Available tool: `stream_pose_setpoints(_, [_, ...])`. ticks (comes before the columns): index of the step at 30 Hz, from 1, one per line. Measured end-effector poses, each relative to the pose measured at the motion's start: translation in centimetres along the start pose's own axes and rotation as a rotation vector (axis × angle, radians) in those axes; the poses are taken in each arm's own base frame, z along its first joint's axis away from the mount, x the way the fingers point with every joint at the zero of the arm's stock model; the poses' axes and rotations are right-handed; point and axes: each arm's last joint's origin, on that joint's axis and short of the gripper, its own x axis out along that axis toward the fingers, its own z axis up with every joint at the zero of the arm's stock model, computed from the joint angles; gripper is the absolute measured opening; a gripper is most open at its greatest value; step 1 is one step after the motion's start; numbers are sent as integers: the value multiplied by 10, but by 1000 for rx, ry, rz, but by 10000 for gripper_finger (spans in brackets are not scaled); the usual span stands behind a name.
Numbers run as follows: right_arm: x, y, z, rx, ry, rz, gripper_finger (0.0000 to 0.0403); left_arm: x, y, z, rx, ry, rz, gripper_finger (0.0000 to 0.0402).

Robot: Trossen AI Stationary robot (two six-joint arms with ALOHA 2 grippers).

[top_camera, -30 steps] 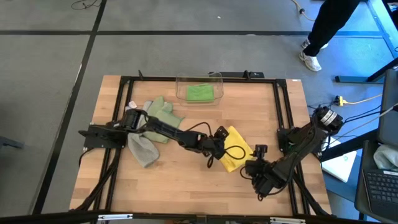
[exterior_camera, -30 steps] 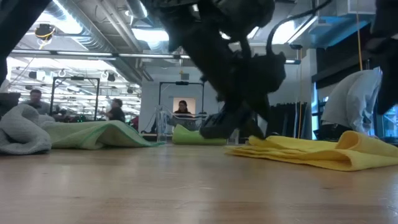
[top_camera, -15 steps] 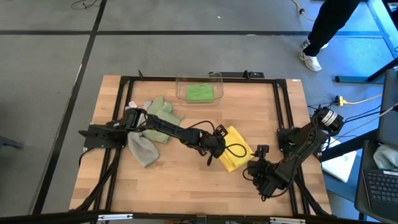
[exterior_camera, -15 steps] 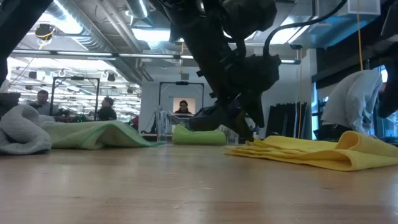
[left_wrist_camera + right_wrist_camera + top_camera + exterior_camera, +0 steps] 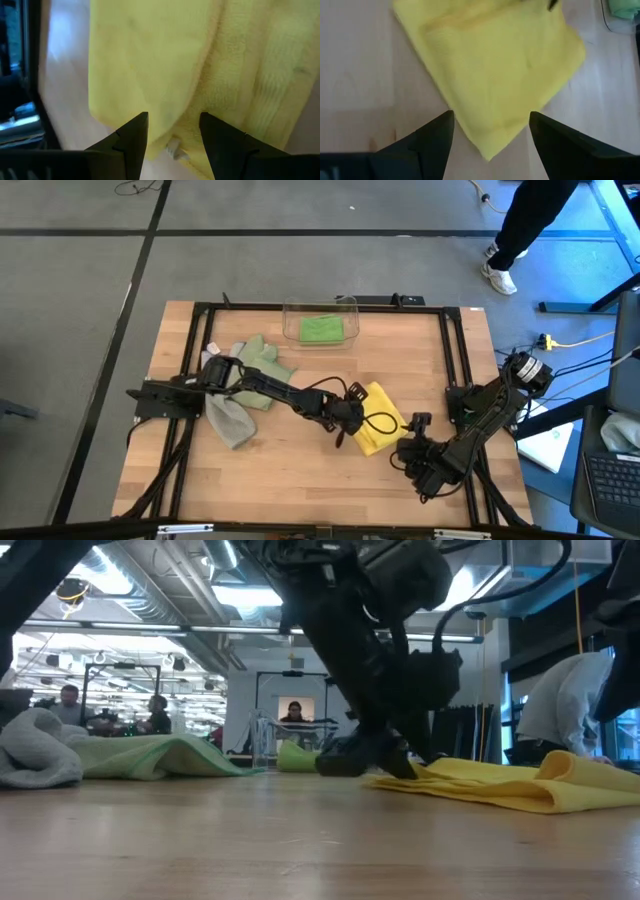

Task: Fold microfiber towels
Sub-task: Fold the yellow microfiber cloth

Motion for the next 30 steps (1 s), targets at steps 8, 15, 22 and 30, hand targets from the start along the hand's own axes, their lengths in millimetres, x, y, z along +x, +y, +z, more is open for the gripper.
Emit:
stream_pose_setpoints(8, [-1,14,10,-39,-159,84,263,3,3,0,-8,-18,20,176])
stream_pose_setpoints(15, [-1,13,10,-44,-167,65,263,3,4,0,-13,-19,30,163])
stream_pose_setpoints(22, [-1,13,10,-44,-169,64,263,3,3,0,-33,-28,22,88])
stream_pose_setpoints(30, [-1,13,10,-44,-172,60,263,3,3,1,-37,-30,20,6])
